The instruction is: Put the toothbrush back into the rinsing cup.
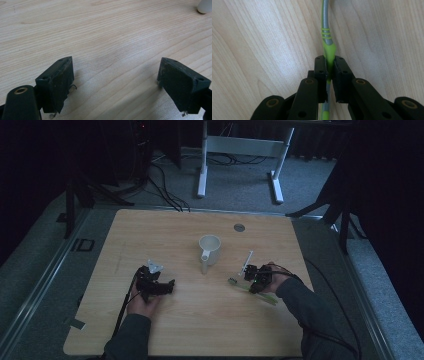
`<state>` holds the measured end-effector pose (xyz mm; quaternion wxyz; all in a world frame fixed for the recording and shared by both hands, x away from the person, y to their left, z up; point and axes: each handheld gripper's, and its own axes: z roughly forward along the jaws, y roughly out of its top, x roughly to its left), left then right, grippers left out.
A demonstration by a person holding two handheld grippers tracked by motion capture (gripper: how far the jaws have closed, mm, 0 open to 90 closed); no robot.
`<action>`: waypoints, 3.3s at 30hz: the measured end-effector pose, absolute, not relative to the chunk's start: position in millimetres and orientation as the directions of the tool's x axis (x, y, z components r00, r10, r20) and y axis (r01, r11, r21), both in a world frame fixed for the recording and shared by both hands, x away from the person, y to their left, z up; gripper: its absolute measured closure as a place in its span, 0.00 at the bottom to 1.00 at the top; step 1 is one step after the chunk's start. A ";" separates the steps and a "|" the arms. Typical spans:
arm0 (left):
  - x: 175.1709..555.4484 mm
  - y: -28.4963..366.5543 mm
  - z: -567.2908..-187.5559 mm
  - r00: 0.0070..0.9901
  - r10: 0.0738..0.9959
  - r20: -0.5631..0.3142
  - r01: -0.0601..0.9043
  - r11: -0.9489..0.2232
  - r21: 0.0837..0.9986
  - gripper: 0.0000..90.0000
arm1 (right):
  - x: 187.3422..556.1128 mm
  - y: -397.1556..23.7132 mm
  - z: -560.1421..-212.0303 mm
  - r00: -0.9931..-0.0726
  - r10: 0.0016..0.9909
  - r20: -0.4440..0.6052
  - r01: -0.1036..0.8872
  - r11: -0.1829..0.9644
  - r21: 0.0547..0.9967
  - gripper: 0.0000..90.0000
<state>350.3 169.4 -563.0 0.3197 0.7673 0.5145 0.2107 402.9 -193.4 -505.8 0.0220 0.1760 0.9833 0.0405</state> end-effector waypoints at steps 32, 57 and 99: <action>350.3 169.4 -563.0 0.382 0.924 -0.005 0.655 -0.267 0.707 0.16 | 406.7 -200.8 -480.4 -0.900 0.435 0.018 0.409 0.832 0.375 0.91; 350.3 169.5 -563.0 0.382 0.924 -0.005 0.654 -0.267 0.708 0.16 | 407.8 -200.7 -470.3 -0.872 0.488 0.041 0.427 0.716 0.553 0.91; 350.3 169.4 -563.0 0.382 0.924 -0.005 0.654 -0.266 0.708 0.16 | 407.2 -190.1 -457.7 -0.824 0.564 0.057 0.421 0.542 0.727 0.91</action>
